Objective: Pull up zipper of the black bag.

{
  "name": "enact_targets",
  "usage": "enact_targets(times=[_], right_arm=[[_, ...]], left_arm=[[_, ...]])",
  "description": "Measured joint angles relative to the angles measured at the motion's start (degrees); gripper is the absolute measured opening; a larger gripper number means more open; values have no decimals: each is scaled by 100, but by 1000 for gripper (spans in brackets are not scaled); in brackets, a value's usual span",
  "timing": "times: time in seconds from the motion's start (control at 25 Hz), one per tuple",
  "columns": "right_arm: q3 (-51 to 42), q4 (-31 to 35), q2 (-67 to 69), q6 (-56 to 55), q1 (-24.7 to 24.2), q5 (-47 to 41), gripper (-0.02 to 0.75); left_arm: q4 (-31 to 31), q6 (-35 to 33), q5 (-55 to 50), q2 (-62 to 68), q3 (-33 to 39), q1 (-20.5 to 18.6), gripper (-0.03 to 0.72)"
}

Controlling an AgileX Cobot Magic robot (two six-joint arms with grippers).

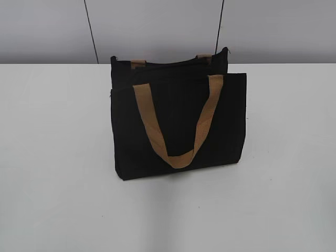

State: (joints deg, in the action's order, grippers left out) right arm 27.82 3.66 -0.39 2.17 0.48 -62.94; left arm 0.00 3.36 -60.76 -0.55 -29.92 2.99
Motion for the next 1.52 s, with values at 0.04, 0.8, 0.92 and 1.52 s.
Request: enact_targets(times=[0.04,0.8,0.92,1.52], right_arm=[[0,0,0,0,0,0,347],[0,0,0,0,0,0,347],[0,0,0,0,0,0,347],[0,0,0,0,0,0,347]], left_arm=[[0,0,0,0,0,0,238],[0,0,0,0,0,0,238],[0,0,14,120,0,0,238],[0,-173,2704,1587,-211,412,244]])
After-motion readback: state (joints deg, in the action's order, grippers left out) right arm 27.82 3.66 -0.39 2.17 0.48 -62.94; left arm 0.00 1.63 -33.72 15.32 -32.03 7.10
